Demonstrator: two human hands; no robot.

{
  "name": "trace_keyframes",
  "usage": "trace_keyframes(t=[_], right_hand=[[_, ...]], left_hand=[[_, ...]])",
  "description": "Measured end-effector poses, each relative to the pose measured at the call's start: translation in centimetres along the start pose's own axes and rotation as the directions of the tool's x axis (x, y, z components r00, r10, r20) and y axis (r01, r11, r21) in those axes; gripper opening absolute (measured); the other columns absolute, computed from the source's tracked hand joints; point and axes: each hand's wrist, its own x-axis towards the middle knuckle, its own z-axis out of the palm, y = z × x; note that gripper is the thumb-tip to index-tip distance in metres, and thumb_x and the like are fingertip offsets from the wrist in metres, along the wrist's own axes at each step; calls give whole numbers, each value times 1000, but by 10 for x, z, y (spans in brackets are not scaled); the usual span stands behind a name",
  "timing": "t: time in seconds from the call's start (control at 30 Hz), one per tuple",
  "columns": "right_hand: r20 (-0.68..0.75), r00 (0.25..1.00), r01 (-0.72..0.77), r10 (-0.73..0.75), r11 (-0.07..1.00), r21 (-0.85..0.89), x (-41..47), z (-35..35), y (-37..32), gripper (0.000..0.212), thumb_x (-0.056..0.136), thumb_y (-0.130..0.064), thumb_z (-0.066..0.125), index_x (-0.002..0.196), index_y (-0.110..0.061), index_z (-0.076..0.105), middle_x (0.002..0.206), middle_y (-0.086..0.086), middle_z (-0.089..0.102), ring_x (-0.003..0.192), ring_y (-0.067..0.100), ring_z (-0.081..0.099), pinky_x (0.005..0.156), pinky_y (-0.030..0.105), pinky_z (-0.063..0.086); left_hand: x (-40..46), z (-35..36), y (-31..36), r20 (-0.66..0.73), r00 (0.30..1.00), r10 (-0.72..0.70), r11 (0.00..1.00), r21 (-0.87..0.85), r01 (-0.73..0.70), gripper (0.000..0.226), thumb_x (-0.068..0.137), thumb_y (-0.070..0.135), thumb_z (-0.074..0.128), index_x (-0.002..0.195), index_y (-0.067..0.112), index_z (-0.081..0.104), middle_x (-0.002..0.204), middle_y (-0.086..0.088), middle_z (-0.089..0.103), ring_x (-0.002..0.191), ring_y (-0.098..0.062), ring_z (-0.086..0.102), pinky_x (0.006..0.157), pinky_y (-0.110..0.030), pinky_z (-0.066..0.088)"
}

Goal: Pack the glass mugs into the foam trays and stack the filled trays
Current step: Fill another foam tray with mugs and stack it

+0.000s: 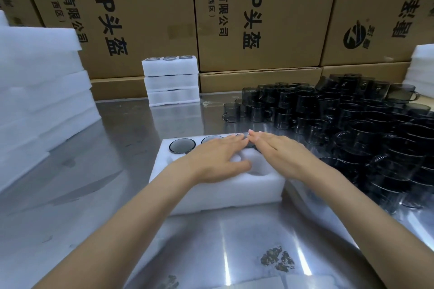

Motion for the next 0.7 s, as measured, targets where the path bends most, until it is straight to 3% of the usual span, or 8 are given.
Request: trace_keyframes(t=[0.13, 0.2, 0.3, 0.4, 0.53, 0.63, 0.7], right_hand=[[-11, 999, 37, -36, 993, 113, -7, 6, -1, 47, 101, -40, 18, 146, -34, 34, 151, -23, 26, 140, -4, 18, 113, 29, 17], [-137, 990, 51, -32, 989, 137, -13, 7, -2, 45, 102, -36, 25, 142, -25, 42, 148, -16, 37, 139, 3, 26, 109, 25, 20], [-478, 878, -30, -30, 993, -118, -16, 1, -3, 39, 99, -31, 37, 129, -14, 55, 137, 0, 53, 132, 20, 39, 110, 36, 17], [-651, 758, -297, 34, 907, -299, -16, -6, 3, 39, 94, -30, 44, 129, -14, 53, 147, 7, 41, 139, 26, 26, 112, 47, -2], [-607, 733, -560, 308, 780, -280, -19, -17, 14, 48, 89, -36, 52, 132, -17, 46, 157, 15, 14, 141, 42, 7, 111, 59, -3], [-524, 738, -636, 426, 698, -329, -19, -19, 20, 49, 90, -41, 49, 135, -22, 42, 158, 13, 7, 137, 44, 15, 112, 59, 1], [-512, 740, -644, 437, 681, -350, -18, -21, 22, 43, 91, -34, 51, 131, -22, 44, 157, 13, 9, 134, 41, 22, 113, 55, 7]], left_hand=[[-3, 4, 3, -26, 999, -20, 999, 33, 21, 59, 96, 39, 40, 150, 26, 21, 158, 10, 14, 144, -2, 8, 116, -27, 4], [-5, 5, 5, -126, 991, -35, 998, 40, 41, 54, 96, 39, 41, 148, 26, 29, 156, 11, 22, 142, -2, 16, 116, -29, 6], [-15, 3, 8, -404, 914, -33, 999, -2, 35, 40, 95, 34, 45, 134, 25, 51, 141, 11, 48, 130, -8, 40, 109, -31, 28], [-24, 3, 11, -501, 864, -50, 999, -43, 32, 29, 95, 30, 47, 119, 23, 62, 120, 12, 60, 111, -11, 51, 94, -31, 40], [-25, 5, 13, -506, 860, -65, 998, -56, 43, 24, 95, 28, 48, 112, 24, 64, 114, 14, 61, 104, -11, 53, 86, -31, 43], [-24, 6, 11, -509, 857, -78, 996, -77, 44, 22, 94, 27, 49, 109, 25, 65, 111, 16, 60, 103, -9, 53, 83, -30, 45], [-24, 7, 10, -511, 855, -91, 994, -105, 43, 20, 93, 28, 50, 107, 26, 65, 109, 18, 59, 102, -6, 53, 80, -31, 46]])
